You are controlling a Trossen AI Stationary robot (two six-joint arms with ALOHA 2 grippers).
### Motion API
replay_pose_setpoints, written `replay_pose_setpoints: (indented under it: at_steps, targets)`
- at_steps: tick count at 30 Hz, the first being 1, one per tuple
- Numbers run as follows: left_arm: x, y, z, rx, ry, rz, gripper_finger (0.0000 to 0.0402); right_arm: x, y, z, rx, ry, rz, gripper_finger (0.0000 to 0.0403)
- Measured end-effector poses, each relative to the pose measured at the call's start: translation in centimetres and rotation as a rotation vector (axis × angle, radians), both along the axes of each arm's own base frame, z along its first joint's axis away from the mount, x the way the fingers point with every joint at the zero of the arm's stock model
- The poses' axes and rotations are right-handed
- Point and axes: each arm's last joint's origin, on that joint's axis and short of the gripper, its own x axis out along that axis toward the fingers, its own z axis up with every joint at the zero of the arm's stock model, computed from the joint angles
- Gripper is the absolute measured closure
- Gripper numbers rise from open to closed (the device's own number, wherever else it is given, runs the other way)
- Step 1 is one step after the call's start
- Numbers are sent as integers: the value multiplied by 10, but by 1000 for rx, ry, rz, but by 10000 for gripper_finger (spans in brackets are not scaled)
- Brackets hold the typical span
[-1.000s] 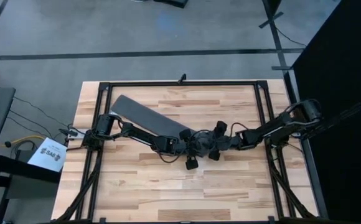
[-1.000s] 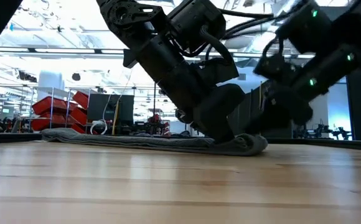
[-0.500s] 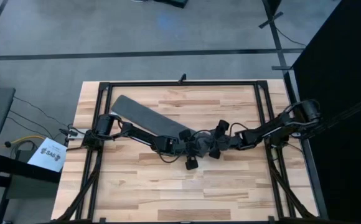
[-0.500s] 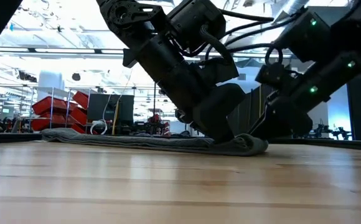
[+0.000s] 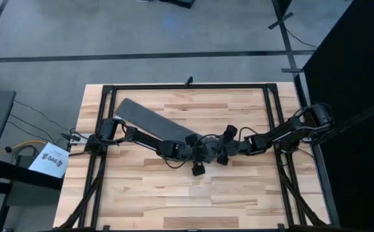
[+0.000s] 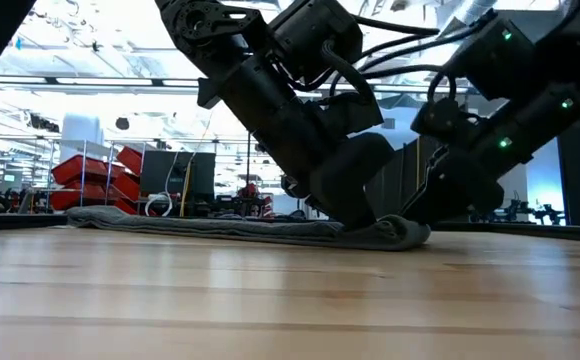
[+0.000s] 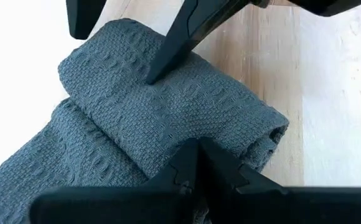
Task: Roll towel
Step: Roll the gray towel
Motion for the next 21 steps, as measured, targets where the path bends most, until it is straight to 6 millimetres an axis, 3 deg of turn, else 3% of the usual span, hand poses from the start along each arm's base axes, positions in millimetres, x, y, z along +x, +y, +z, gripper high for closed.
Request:
replay_pose_setpoints:
  at_steps: [6, 15, 18, 21]
  targets:
    - [0, 0, 0, -11, 1, -5, 396, -4, -1, 24, 3, -84, 11, 148]
    - [0, 0, 0, -14, 0, -5, 396, -14, 8, -5, 134, -88, -38, 148]
    - [0, 0, 0, -14, 0, -5, 396, -14, 8, -5, 137, -86, -40, 148]
    - [0, 0, 0, -14, 0, -6, 396, -15, 10, 7, 150, -128, -27, 148]
